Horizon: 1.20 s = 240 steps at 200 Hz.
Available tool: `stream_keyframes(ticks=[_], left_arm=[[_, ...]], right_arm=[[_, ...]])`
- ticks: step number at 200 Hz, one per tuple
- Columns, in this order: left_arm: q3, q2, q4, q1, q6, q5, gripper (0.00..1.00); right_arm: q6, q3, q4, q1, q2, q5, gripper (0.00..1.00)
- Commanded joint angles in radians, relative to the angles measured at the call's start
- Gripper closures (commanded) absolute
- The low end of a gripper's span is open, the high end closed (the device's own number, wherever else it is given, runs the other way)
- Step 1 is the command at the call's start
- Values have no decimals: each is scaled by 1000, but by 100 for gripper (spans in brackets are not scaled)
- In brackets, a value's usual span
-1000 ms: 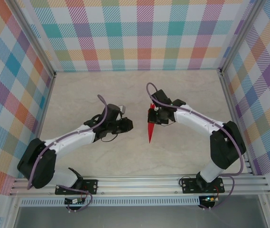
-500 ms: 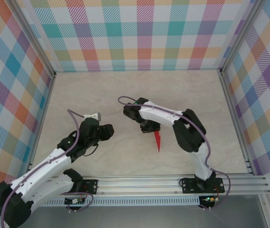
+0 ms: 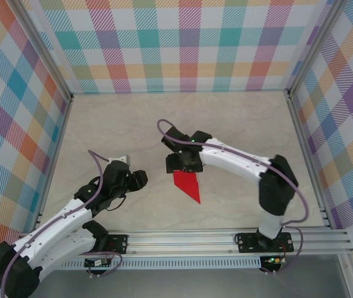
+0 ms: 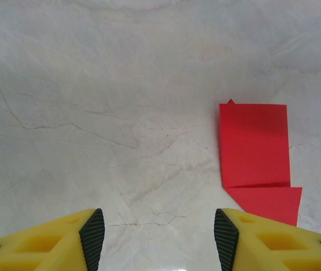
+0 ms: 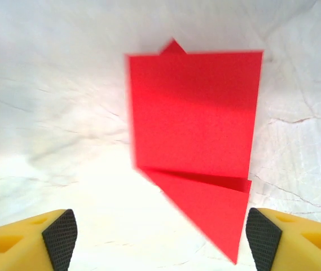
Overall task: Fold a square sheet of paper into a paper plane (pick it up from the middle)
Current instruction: Turn over the paper at the center of the table.
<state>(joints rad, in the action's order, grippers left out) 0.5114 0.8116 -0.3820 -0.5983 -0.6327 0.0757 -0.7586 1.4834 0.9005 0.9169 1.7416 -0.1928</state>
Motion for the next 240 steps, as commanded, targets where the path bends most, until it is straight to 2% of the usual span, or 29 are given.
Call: stream_keyframes(ticks=[1,17,74,117,179,199,221,240], left_arm=[[13,27,42,18,-11,-59,43],[25,53,42,18,-12,-102,43],[-2,101,95,18,-38,-164,40],[46,198,149,18,-31,-206,41],[66,180,77,19,16,-221,41],[49,166,71,18,21,-227,40],[30,158,71,19,5,-230,41],[-3,139,95,18,-25,-235,41]], right_arm=[[-64,-98,-86,-46,-40,49,17],[-97,-128,-111,-79,-58,115,17],[-113,-50,6,-79,-65,65,16],[-82,-58,2,-104,-63,110,15],[-86,-64,-13,-113,-84,133,18],[-103,-146,-92,-112,-180,74,18],[-68,-352,-308,-113,-358,8,10],[0,-525,-444,-121,-473,24,8]])
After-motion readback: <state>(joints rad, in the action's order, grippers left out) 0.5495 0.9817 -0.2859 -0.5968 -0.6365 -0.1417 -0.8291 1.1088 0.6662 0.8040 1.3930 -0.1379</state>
